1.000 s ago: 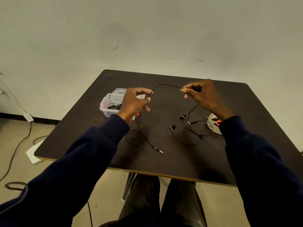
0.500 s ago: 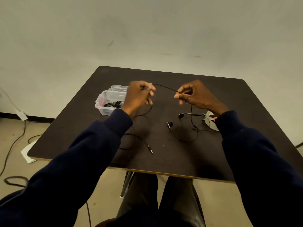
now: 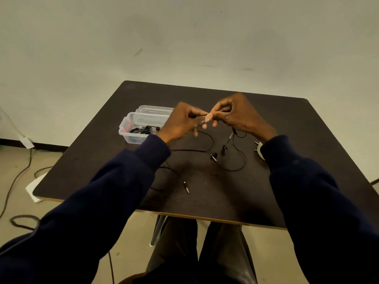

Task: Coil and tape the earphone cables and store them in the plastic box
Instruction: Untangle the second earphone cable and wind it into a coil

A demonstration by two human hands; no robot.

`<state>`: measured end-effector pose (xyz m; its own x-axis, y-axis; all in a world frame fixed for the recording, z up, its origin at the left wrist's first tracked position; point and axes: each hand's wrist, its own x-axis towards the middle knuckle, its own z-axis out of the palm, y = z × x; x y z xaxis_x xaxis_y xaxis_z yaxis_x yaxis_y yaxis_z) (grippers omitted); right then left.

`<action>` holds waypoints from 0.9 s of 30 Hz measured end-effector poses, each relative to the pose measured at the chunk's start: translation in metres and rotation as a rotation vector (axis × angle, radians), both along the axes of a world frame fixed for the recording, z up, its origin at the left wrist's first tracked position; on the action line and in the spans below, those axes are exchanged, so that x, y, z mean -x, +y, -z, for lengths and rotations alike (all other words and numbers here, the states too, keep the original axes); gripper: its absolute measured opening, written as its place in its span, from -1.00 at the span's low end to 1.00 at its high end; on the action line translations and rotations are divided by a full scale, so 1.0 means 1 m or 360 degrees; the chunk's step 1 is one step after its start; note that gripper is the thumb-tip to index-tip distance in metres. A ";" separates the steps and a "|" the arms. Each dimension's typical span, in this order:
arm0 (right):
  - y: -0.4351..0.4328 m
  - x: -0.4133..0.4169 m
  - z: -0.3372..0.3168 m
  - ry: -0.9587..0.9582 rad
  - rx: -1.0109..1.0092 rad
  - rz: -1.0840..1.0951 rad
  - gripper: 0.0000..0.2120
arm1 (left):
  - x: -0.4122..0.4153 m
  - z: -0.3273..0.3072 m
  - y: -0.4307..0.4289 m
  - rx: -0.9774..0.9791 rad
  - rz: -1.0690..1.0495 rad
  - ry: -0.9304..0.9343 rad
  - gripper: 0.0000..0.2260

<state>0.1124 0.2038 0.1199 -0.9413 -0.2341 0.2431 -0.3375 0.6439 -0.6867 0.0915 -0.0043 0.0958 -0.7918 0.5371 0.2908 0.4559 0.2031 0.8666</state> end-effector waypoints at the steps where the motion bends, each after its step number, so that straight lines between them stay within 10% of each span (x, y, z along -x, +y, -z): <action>1: 0.002 0.000 0.002 -0.0052 0.0013 0.0012 -0.85 | 0.001 0.002 -0.002 -0.0043 -0.0085 -0.0018 -0.84; 9: 0.034 -0.002 0.014 -0.0215 0.0012 0.0004 -0.86 | 0.018 0.023 -0.035 -0.0216 -0.0528 -0.0521 -0.80; 15: 0.011 0.001 0.015 -0.0165 0.0058 -0.0073 -0.80 | 0.002 0.017 -0.023 0.0161 -0.0261 0.0244 -0.48; 20: 0.002 0.001 0.011 -0.0162 0.0086 -0.0085 -0.75 | 0.001 0.010 -0.013 0.0249 -0.0036 0.0258 -0.73; 27: 0.032 -0.006 0.016 -0.0275 -0.0125 -0.0030 -0.84 | 0.007 0.006 -0.029 -0.0347 -0.0605 -0.0291 -0.78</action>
